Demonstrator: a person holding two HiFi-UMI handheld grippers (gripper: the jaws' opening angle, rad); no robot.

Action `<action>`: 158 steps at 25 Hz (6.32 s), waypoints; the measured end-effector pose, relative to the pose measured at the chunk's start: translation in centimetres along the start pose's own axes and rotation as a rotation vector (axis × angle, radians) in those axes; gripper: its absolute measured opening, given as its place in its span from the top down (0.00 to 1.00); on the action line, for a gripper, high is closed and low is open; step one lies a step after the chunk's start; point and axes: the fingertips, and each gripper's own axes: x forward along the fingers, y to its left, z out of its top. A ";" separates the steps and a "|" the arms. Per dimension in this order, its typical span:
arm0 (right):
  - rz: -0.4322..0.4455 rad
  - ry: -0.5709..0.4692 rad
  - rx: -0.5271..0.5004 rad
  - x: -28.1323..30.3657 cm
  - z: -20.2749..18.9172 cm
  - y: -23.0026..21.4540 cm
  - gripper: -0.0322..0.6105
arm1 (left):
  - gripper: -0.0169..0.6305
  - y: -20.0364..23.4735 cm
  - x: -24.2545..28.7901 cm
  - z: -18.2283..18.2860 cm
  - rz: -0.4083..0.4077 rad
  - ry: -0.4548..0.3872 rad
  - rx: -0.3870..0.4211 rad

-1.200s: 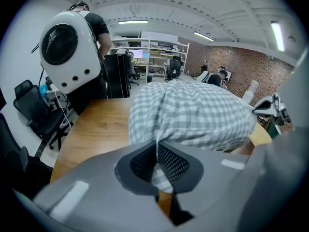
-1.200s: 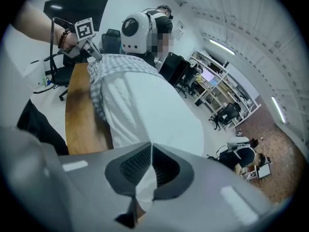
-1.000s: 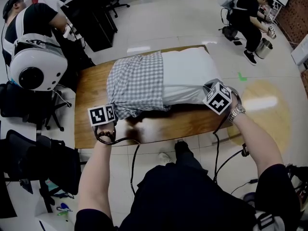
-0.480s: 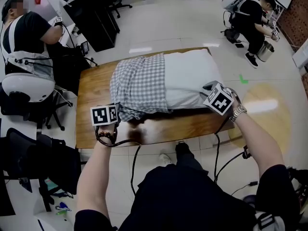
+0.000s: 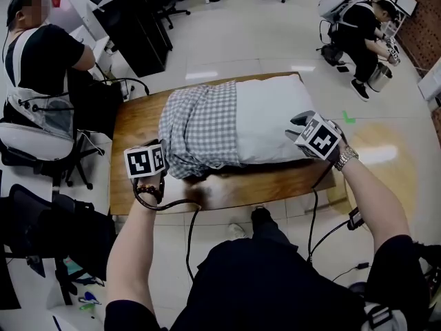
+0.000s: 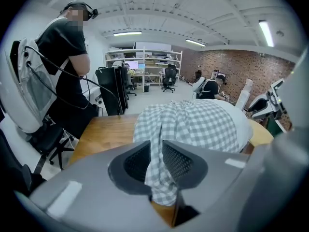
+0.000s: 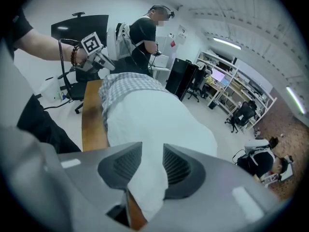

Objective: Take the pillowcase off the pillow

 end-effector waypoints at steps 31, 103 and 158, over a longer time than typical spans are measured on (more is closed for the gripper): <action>0.149 -0.112 0.059 7.3 11.5 -14.0 0.62 | 0.71 -8.1 11.3 16.2 -0.202 0.131 0.277; 0.336 0.176 0.201 13.4 7.5 -21.8 0.94 | 0.96 0.4 22.7 16.1 -0.089 0.567 0.095; 0.178 -0.052 -0.043 3.8 10.2 0.5 0.60 | 0.71 -8.5 3.0 5.7 -0.219 0.123 0.104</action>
